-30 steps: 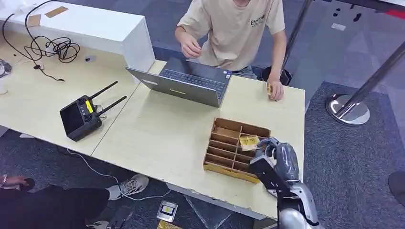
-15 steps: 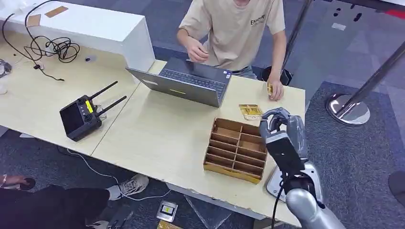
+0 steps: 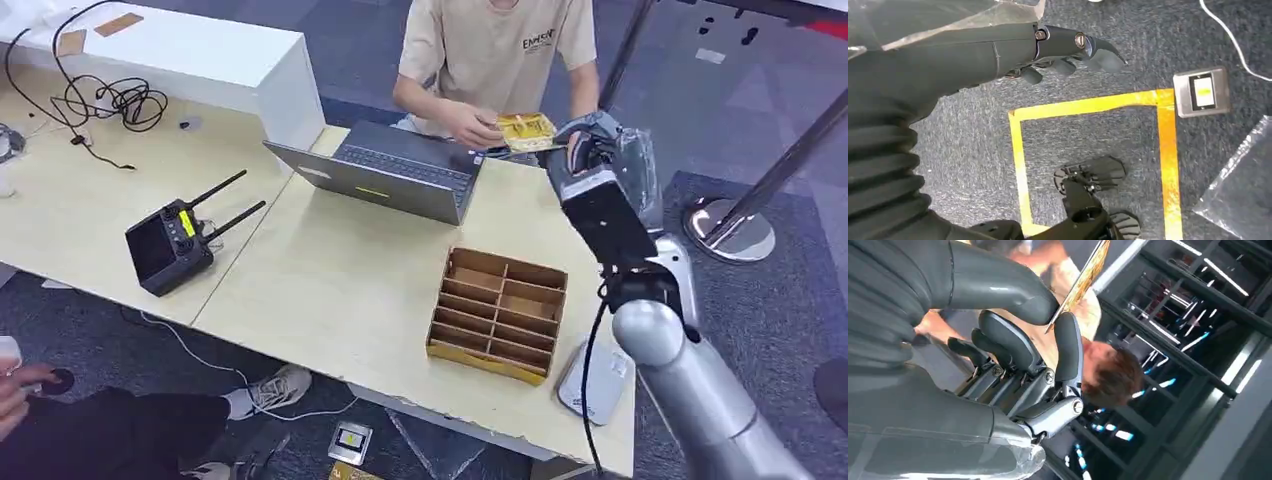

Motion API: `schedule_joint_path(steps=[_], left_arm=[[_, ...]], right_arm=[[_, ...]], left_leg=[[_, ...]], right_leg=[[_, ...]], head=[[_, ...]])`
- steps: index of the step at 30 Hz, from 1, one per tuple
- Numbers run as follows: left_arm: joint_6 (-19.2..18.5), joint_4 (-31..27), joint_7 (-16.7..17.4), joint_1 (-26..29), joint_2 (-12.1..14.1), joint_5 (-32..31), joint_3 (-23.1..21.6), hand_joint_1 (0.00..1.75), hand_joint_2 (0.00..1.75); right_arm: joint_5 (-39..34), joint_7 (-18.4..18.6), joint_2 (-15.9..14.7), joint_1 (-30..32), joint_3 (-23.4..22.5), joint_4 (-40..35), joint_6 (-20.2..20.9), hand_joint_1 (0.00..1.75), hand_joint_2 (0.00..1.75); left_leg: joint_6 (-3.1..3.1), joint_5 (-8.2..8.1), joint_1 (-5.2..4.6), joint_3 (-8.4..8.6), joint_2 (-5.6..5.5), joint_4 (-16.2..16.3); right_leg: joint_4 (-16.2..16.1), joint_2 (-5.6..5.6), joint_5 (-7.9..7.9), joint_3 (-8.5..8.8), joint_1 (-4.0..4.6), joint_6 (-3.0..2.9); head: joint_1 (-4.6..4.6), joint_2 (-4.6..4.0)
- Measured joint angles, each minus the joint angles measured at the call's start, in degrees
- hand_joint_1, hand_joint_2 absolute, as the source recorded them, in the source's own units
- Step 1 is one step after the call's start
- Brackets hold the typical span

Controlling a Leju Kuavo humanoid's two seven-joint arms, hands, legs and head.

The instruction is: Pass the card to the sensor for recognition and then transmit it.

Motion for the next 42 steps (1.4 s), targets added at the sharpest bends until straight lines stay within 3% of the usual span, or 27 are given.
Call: schedule_joint_path(steps=[9, 16, 27, 40, 41, 42], left_arm=[[-1.07, -0.07, 0.79, -1.54, -0.63, -0.94, -0.35, 0.00, 0.00], [-1.33, -0.07, 0.48, -2.01, -0.85, -1.09, -0.44, 0.00, 0.00], [-0.87, -0.07, -0.28, -2.08, -1.05, -1.12, -0.59, 0.00, 0.00], [-0.70, -0.07, -0.33, -2.08, -1.14, -1.55, -0.70, 0.00, 0.00], [-0.70, -0.07, -0.33, -2.08, -1.14, -1.60, -0.70, 0.00, 0.00], [-0.70, -0.07, -0.33, -2.08, -1.12, -1.62, -0.72, 0.00, 0.00]], right_arm=[[6.83, -0.18, 0.96, -12.95, 2.32, 16.23, 0.59, 1.75, 1.75], [12.26, 0.92, 2.23, -18.19, 5.00, 28.20, 0.46, 1.75, 1.75], [14.89, 1.94, 3.83, -20.45, 8.22, 39.87, 3.06, 1.75, 1.75], [16.04, 0.76, 5.03, -20.43, 10.45, 44.64, 3.54, 1.75, 1.75], [16.04, 0.74, 5.07, -20.42, 10.56, 44.77, 3.52, 1.66, 1.75], [16.04, 0.57, 5.23, -20.41, 10.73, 45.03, 3.35, 0.00, 1.75]], left_leg=[[0.00, -0.01, 0.00, -0.03, -0.07, 0.00], [-0.01, -0.01, 0.01, -0.03, -0.07, 0.00], [-0.01, -0.01, 0.01, -0.04, -0.07, 0.01], [-0.01, -0.01, 0.01, -0.02, -0.05, 0.01], [-0.01, -0.01, 0.01, -0.02, -0.05, 0.01], [-0.01, -0.01, 0.01, -0.02, -0.05, 0.01]], right_leg=[[0.01, -0.02, 0.00, -0.01, 0.00, 0.00], [0.01, -0.02, -0.01, -0.03, 0.01, 0.00], [0.01, -0.02, -0.01, -0.05, 0.00, 0.00], [0.01, -0.01, -0.01, -0.06, 0.01, 0.00], [0.01, -0.01, -0.01, -0.06, 0.01, 0.00], [0.01, -0.01, -0.01, -0.06, 0.01, 0.00]], head=[[0.00, 0.00], [-0.02, 0.00], [-0.02, 0.00], [-0.02, 0.00], [0.00, 0.00], [-0.02, 0.00]])
